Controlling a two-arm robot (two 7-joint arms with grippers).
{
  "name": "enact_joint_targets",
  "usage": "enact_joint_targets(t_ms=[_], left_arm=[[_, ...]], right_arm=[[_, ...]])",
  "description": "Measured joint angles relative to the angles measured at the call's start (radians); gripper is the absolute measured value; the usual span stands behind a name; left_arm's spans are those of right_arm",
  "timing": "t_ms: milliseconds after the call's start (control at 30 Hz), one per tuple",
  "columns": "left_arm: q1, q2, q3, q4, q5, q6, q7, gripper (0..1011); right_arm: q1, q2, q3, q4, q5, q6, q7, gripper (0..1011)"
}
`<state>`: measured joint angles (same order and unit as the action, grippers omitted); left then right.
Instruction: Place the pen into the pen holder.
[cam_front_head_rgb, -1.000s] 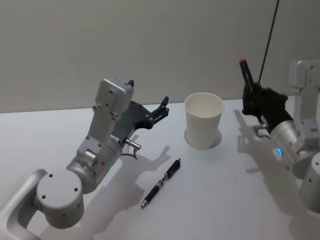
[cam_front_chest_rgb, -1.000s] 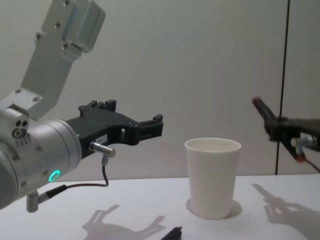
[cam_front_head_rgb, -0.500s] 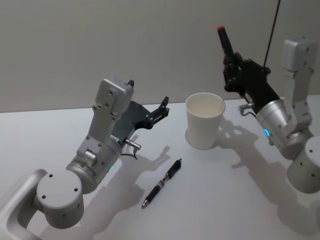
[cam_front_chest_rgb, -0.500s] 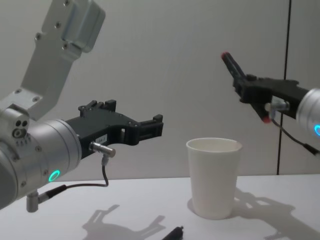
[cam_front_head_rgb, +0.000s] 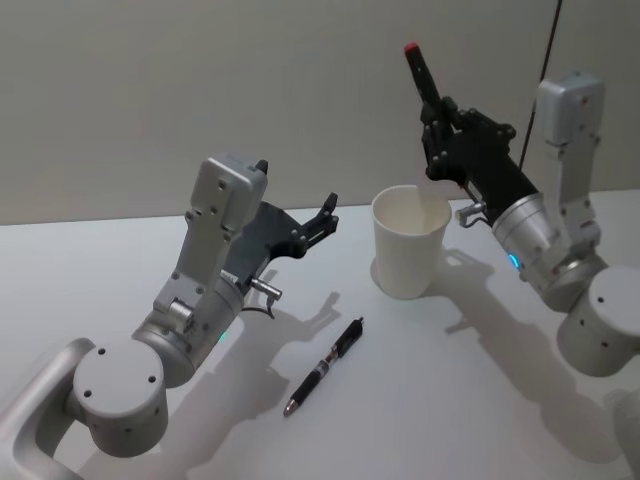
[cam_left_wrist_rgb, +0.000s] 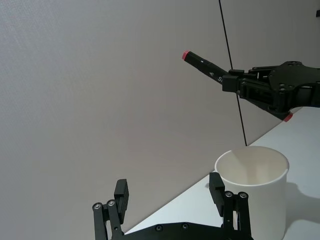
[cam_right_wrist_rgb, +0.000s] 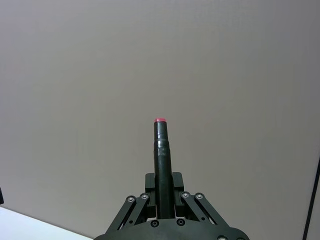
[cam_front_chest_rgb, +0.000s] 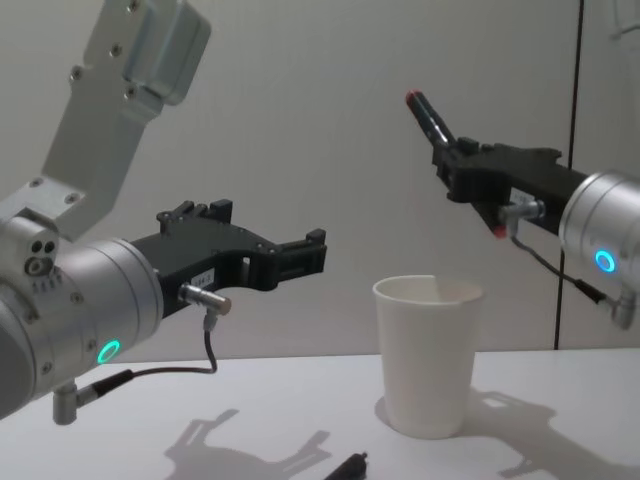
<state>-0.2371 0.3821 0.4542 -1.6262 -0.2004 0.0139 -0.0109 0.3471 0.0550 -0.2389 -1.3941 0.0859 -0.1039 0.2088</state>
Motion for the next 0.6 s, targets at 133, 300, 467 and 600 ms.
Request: enact_joint_targets(t_ms=[133,300,467,600], left_arm=[[0.0,0.0,0.0,0.0,0.0,0.0,0.0,1003],[0.0,0.0,0.0,0.0,0.0,0.0,0.0,1003],[0.0,0.0,0.0,0.0,0.0,0.0,0.0,1003],[0.0,0.0,0.0,0.0,0.0,0.0,0.0,1003]], right_arm=[[0.007,-0.004,-0.004,0.021,-0.016,-0.026,0.003,185],[0.017,-0.012,-0.011,0.051,-0.033,-0.069,0.003,185],[0.03,-0.022,-0.019,0.087,-0.048,-0.113,0.003,185],[0.042,-0.032,-0.027,0.124,-0.058,-0.15,0.004,185]])
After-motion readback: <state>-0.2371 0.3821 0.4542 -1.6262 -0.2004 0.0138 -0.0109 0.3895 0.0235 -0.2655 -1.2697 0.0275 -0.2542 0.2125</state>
